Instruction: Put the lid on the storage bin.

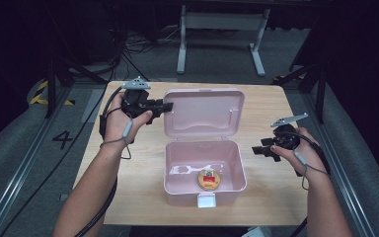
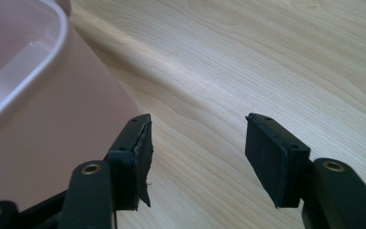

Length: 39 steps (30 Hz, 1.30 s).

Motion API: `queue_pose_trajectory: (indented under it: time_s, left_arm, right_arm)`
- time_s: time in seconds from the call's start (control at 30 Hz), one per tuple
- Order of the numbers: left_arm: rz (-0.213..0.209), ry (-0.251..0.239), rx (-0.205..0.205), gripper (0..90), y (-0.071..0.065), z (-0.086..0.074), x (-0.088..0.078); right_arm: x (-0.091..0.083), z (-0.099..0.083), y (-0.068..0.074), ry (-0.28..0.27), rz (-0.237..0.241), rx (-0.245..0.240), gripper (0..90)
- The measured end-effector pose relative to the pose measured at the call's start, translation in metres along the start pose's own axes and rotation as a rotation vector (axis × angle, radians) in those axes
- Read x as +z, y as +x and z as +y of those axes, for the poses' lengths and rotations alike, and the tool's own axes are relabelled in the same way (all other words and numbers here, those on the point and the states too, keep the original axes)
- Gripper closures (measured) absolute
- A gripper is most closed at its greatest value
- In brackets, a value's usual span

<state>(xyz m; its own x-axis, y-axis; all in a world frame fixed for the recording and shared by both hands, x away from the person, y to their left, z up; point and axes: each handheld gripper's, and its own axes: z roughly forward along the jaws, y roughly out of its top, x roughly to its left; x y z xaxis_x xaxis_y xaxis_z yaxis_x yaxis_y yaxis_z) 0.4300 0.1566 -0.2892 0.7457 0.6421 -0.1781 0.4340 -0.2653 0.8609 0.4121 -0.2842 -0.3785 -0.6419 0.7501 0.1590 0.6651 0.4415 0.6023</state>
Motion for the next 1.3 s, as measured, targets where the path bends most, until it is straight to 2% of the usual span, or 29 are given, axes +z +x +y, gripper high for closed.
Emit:
queue_pose_trajectory:
  time_s: [0.23, 0.37, 0.5, 0.57, 0.67, 0.7, 0.8, 1.03, 1.17, 1.3]
  left_arm:
    - [-0.008, -0.025, 0.049, 71.1, -0.015, -0.007, -0.012]
    - [-0.011, -0.032, 0.085, 66.8, -0.023, -0.012, -0.019]
    - [-0.01, -0.035, 0.1, 66.0, -0.028, -0.017, -0.025]
    - [-0.011, -0.039, 0.106, 64.5, -0.029, -0.018, -0.026]
    - [-0.003, -0.038, 0.115, 62.1, -0.032, -0.023, -0.026]
    - [-0.003, -0.038, 0.115, 62.2, -0.032, -0.023, -0.026]
    - [0.0, -0.027, 0.121, 61.4, -0.035, -0.025, -0.027]
    - [-0.01, 0.004, 0.137, 59.6, -0.039, -0.03, -0.032]
    - [-0.011, 0.035, 0.144, 59.4, -0.042, -0.034, -0.032]
    - [-0.031, 0.052, 0.149, 59.8, -0.042, -0.037, -0.033]
  right_arm:
    - [-0.005, 0.001, 0.005, -0.005, 0.025, -0.019, 45.6]
    - [-0.009, 0.002, 0.005, -0.014, 0.038, -0.034, 52.0]
    - [-0.015, 0.002, 0.009, -0.049, 0.077, -0.007, 64.6]
    - [-0.018, 0.002, 0.011, -0.051, 0.078, -0.011, 69.1]
    - [-0.021, 0.003, 0.015, -0.034, 0.09, -0.037, 79.0]
    - [-0.021, 0.003, 0.015, -0.034, 0.09, -0.037, 79.0]
    - [-0.025, 0.004, 0.019, -0.021, 0.102, -0.077, 87.5]
    - [-0.031, 0.007, 0.03, -0.032, 0.136, -0.118, 87.9]
    - [-0.032, 0.008, 0.033, -0.064, 0.164, -0.134, 87.6]
    - [-0.033, 0.009, 0.037, -0.068, 0.186, -0.155, 87.7]
